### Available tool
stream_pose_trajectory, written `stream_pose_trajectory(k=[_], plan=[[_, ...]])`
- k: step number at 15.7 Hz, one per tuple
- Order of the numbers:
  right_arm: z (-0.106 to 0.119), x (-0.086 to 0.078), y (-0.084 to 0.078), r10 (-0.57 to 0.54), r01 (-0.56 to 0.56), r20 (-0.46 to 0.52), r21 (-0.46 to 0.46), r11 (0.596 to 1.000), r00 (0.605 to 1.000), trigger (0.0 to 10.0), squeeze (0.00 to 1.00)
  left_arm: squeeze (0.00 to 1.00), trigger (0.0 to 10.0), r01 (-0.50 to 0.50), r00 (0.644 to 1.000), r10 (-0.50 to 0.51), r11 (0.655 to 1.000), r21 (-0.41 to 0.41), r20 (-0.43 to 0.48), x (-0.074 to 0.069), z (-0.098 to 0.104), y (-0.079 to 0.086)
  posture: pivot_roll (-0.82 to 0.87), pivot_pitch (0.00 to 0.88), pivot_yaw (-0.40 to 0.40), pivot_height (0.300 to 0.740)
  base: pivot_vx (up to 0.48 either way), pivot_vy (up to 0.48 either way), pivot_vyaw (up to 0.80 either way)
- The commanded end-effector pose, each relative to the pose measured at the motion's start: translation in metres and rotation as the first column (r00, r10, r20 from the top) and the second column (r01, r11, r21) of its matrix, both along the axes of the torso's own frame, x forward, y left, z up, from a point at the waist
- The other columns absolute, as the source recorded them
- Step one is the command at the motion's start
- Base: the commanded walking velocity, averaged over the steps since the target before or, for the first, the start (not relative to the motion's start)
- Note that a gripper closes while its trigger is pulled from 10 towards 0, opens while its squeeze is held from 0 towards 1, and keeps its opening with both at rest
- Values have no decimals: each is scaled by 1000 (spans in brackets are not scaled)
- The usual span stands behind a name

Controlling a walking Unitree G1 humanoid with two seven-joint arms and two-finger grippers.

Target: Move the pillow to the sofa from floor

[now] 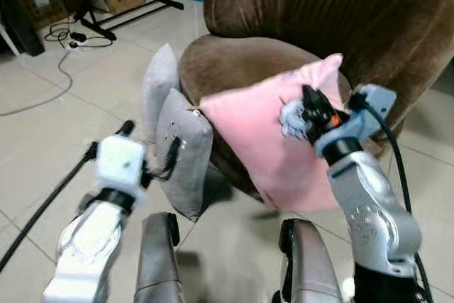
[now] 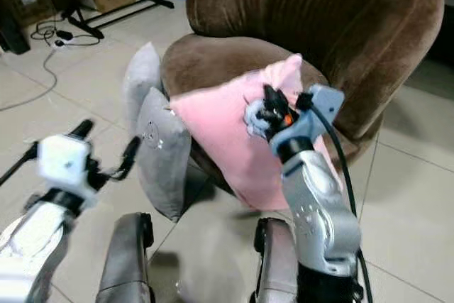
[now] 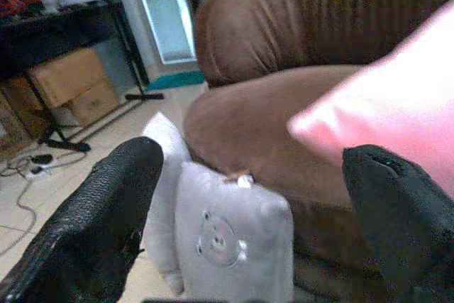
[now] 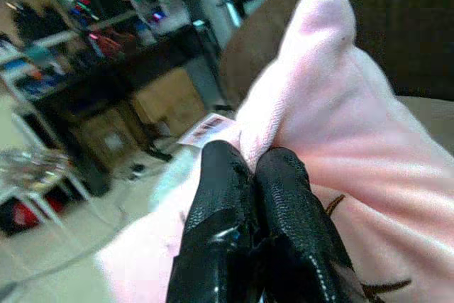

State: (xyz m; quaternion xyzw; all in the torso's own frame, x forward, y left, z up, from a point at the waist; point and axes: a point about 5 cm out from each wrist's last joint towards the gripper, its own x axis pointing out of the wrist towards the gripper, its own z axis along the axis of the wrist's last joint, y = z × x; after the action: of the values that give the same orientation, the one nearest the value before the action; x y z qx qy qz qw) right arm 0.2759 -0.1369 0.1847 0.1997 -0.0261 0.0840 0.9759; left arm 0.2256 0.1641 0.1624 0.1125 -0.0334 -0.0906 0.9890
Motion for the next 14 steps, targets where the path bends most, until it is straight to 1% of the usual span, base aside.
stream_pose_trajectory(k=[1, 3, 5, 6, 7, 8, 11, 12, 14], plan=[[9, -3, -1, -24, 25, 33, -27, 999, 999, 10000, 0, 0, 10000, -27, 1000, 27, 1000, 12, 4, 5, 1, 1, 40, 0, 14, 545, 0, 0, 0], [2, -3, -2, -66, 66, 0, -25, 998, 998, 10000, 0, 0, 10000, -44, 999, 44, 999, 21, 19, 12, 7, 3, 33, 0, 12, 570, 0, 0, 0], [2, -1, 0, -70, 71, 3, -28, 997, 998, 10000, 0, 0, 10000, -54, 998, 54, 998, 29, 18, 15, 5, 4, 35, 0, 19, 590, 0, 0, 0], [4, -1, -3, -84, 84, 10, -28, 996, 996, 10000, 0, 0, 10000, -40, 999, 39, 999, 35, 21, 16, 5, 0, 36, 0, 23, 600, 0, 0, 0], [10, 0, -6, -103, 103, 27, -3, 995, 994, 10000, 0, 0, 10000, -23, 999, 22, 999, 29, 25, 17, 7, -4, 45, 0, 40, 610, 0, 0, 0], [19, 3, -5, -96, 96, 55, 10, 995, 994, 10000, 0, 0, 10000, 0, 1000, 0, 999, 33, 26, 19, 9, -8, 57, 0, 45, 625, 0, 0, 0], [27, 5, -1, -92, 91, 77, 12, 996, 993, 10000, 0, 0, 10000, -17, 1000, 16, 999, 42, 25, 25, 7, 1, 41, 0, 56, 655, 0, 0, 0], [30, 4, 0, -88, 87, 83, 17, 996, 993, 10000, 0, 0, 10000, -22, 999, 21, 999, 43, 29, 28, 8, 2, 41, 0, 56, 665, 0, 0, 0], [31, 3, 0, -79, 77, 81, 20, 997, 994, 10000, 0, 0, 10000, -13, 999, 12, 999, 37, 37, 32, 10, -2, 31, 0, 66, 685, 0, 0, 0]])
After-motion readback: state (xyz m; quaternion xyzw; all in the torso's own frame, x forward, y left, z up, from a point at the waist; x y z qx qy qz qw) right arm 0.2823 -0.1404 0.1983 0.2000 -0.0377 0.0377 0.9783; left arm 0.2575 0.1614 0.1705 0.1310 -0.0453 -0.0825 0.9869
